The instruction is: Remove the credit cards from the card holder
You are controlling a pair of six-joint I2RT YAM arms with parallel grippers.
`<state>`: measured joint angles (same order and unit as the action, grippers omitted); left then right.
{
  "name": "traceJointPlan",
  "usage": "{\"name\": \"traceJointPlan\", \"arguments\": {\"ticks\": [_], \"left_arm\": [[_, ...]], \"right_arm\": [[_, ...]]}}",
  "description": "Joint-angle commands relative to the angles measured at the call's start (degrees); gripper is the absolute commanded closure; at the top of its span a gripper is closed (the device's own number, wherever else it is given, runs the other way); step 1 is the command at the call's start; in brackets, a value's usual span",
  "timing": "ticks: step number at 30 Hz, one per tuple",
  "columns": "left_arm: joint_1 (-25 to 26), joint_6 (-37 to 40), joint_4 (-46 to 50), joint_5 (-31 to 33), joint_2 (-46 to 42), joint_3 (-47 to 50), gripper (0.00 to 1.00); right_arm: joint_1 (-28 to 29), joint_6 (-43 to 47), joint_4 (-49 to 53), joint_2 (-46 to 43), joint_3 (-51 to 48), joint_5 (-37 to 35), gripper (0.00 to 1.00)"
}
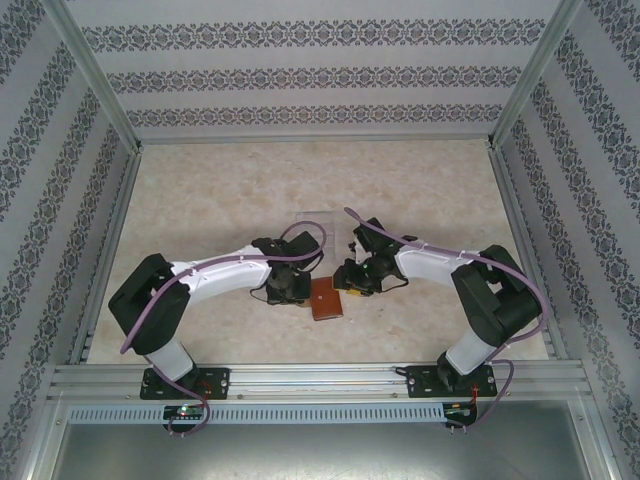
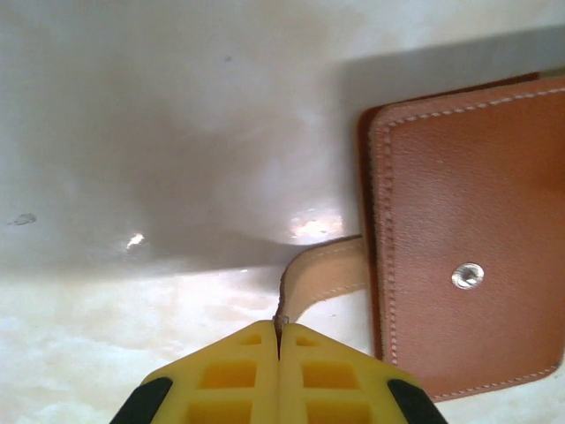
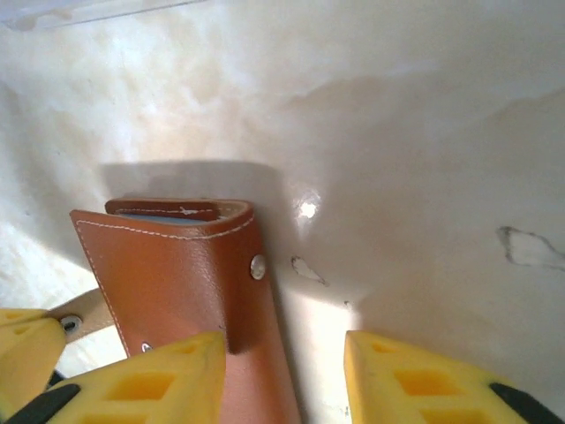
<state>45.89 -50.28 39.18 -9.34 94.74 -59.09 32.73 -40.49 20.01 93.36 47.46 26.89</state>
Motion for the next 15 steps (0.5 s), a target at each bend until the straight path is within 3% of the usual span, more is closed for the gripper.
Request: {"name": "traceJointPlan", "arguments": {"ticks": [1, 9, 15], "left_arm": [[-1.7, -1.2, -2.9, -2.7, -2.1, 2.4, 0.96], [-5.8, -1.4, -10.5, -8.0, -5.7, 9.8, 0.96], [-9.4, -1.2, -15.0, -11.8, -9.0, 15.5, 0.96]], "right_arm": [[2.0, 1.6, 8.2, -2.2, 3.8, -6.8, 0.53], [8.8, 1.3, 20.7, -1.5, 12.8, -18.6, 0.29], [13.9, -0.6, 26.1, 2.6, 19.0, -23.1, 0.15]]}}
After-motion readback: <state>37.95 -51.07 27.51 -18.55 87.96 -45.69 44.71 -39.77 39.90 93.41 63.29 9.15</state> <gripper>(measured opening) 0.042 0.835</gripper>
